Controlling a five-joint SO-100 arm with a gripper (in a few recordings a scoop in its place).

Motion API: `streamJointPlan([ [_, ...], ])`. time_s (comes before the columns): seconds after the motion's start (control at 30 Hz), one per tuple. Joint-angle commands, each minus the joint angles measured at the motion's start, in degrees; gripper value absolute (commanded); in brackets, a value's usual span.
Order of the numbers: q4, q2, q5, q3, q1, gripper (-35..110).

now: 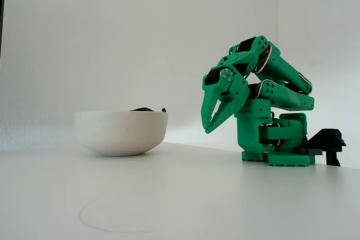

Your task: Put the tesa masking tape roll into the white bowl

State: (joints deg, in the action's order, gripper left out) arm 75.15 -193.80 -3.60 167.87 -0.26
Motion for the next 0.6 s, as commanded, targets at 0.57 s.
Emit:
streamJointPlan([
  [0.57,0.4,-0.4,-0.6,-1.0,1.2,-8],
])
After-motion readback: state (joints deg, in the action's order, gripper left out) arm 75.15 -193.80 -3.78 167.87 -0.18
